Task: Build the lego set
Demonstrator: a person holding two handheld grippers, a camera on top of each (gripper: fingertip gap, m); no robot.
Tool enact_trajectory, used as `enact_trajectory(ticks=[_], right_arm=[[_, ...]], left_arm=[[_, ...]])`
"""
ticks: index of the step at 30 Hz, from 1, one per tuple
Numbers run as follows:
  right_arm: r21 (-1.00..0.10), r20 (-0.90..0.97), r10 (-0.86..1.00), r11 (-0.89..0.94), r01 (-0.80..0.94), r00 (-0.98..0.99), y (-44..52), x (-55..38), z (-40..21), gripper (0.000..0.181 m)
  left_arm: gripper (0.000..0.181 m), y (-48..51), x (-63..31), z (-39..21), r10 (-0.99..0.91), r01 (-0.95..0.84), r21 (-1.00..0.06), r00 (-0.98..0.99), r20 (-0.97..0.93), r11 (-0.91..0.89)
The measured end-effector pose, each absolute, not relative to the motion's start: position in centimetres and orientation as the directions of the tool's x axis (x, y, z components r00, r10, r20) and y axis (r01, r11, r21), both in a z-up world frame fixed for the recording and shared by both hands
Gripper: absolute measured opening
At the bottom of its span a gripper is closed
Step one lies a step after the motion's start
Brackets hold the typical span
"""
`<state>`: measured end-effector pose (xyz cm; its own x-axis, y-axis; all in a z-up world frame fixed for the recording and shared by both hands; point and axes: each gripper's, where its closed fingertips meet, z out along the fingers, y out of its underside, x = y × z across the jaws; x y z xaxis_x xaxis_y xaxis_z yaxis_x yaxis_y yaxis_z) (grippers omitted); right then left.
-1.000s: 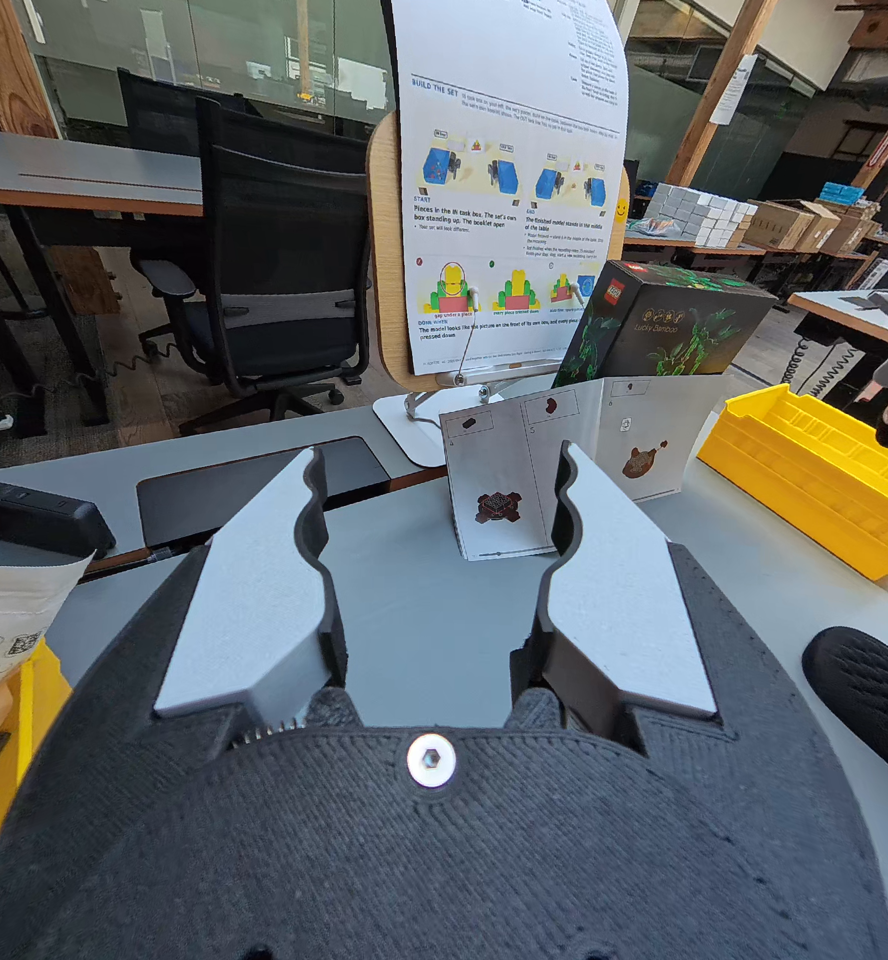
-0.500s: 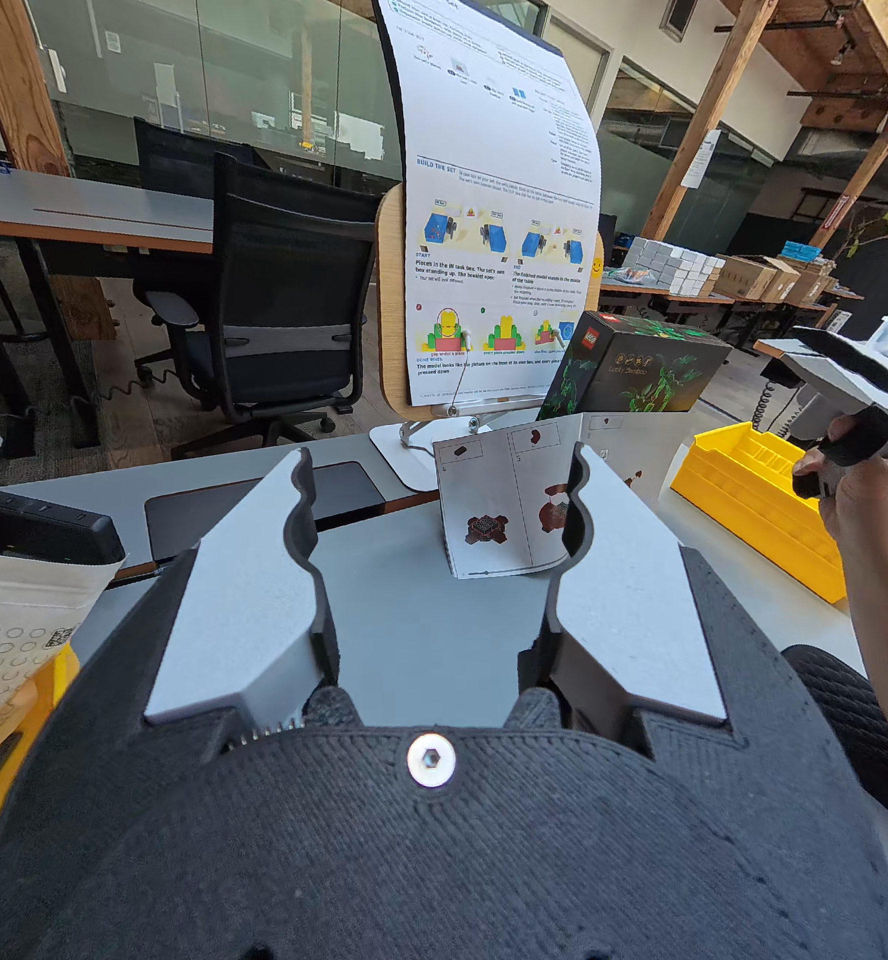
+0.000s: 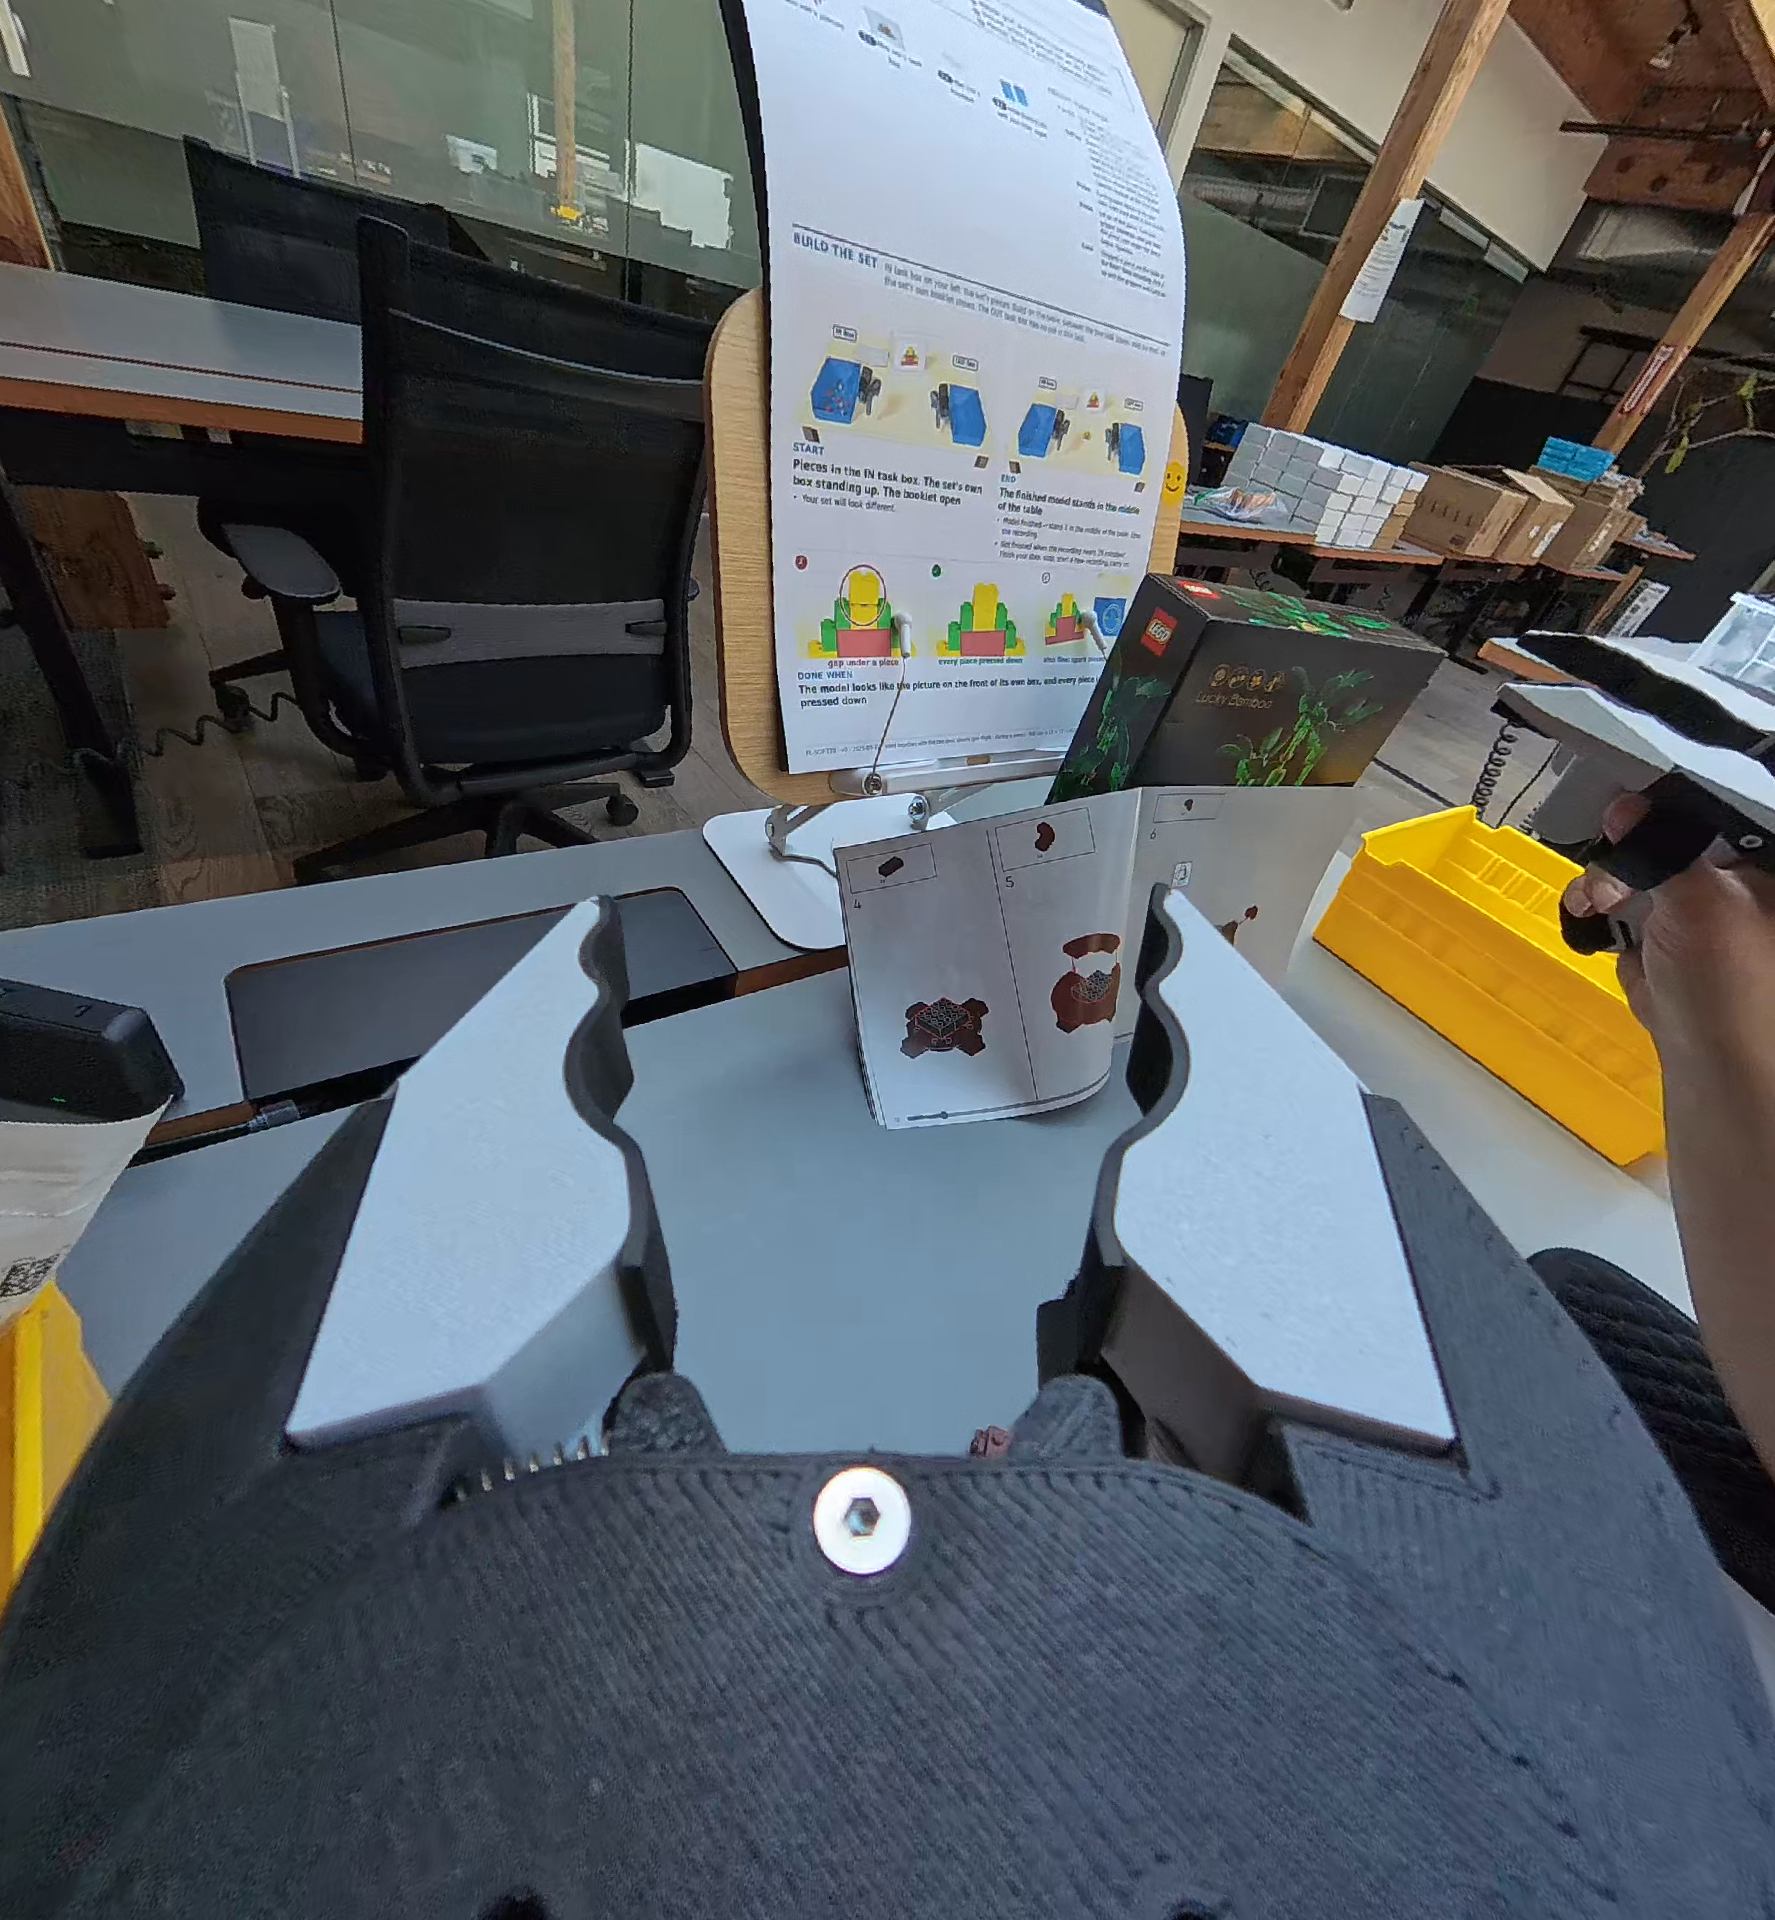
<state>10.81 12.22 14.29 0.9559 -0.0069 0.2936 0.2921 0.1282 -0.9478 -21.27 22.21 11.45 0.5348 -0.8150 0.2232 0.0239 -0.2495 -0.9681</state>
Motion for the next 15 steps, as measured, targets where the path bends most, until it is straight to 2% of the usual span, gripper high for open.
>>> enact_trajectory(ticks=[6, 8, 9, 12, 15], right_arm=[[-0.962, 0.273, 0.077, -0.003, 0.274, 0.959, 12.8, 11.0, 12.3, 0.039], [-0.956, 0.274, 0.135, -0.067, 0.285, 0.952, 12.5, 10.7, 11.5, 0.019], [-0.95, 0.267, 0.174, -0.115, 0.289, 0.948, 12.3, 10.5, 10.8, 0.015], [-0.923, 0.294, 0.158, -0.21, 0.323, 0.943, 11.3, 12.2, 9.9, 0.011], [-0.94, 0.236, 0.199, -0.202, 0.275, 0.951, 9.9, 12.6, 10.4, 0.006]], left_arm=[[0.097, 21.6, -21.6, 11.7, -0.815, -0.014, -0.974, 0.55, 0.183, -0.228], [0.094, 20.9, -21.3, 11.7, -0.829, -0.046, -0.973, 0.534, 0.166, -0.224], [0.091, 20.5, -21.2, 12.1, -0.832, -0.034, -0.977, 0.532, 0.16, -0.209], [0.082, 19.2, -21.4, 14.4, -0.832, 0.056, -0.986, 0.53, 0.161, -0.155], [0.082, 18.3, -22.0, 14.6, -0.818, 0.026, -0.989, 0.559, 0.135, -0.146]])
